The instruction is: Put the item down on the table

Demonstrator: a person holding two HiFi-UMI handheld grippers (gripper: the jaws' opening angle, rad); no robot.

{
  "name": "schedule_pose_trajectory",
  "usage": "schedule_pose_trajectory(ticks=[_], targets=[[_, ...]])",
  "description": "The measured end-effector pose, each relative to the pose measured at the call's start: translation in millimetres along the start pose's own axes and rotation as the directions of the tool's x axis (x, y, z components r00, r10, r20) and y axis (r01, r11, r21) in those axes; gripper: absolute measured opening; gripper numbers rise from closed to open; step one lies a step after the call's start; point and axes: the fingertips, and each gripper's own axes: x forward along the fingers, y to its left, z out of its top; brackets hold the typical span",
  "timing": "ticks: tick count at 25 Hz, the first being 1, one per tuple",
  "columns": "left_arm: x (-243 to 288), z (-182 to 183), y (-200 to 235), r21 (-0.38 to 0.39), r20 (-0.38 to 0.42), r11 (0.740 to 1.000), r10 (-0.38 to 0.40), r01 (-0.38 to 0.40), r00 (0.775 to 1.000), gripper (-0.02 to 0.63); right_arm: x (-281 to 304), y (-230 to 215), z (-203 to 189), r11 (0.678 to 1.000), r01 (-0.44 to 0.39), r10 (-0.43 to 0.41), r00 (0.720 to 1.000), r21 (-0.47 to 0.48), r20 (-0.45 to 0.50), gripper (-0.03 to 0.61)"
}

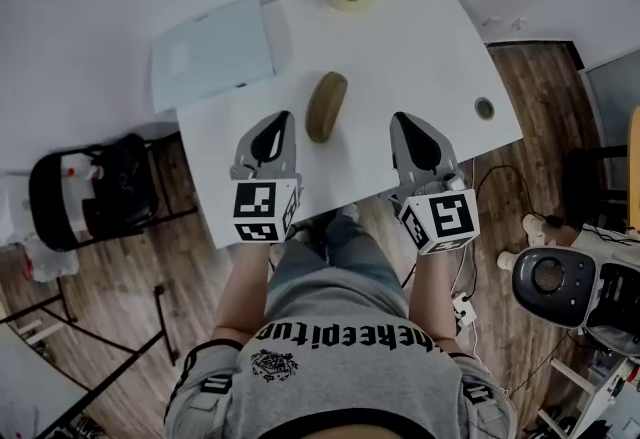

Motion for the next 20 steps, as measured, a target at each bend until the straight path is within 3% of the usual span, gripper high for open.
schedule_pose_trajectory(ticks=[20], targets=[[-59.7,47.2,1.8,0.034,0.157,0.998,-0.059,0.055,0.986,0.018,-46.2,33.8,21.3,0.994,0.099,-0.097,0.994,-0.042,0.049,0.000]])
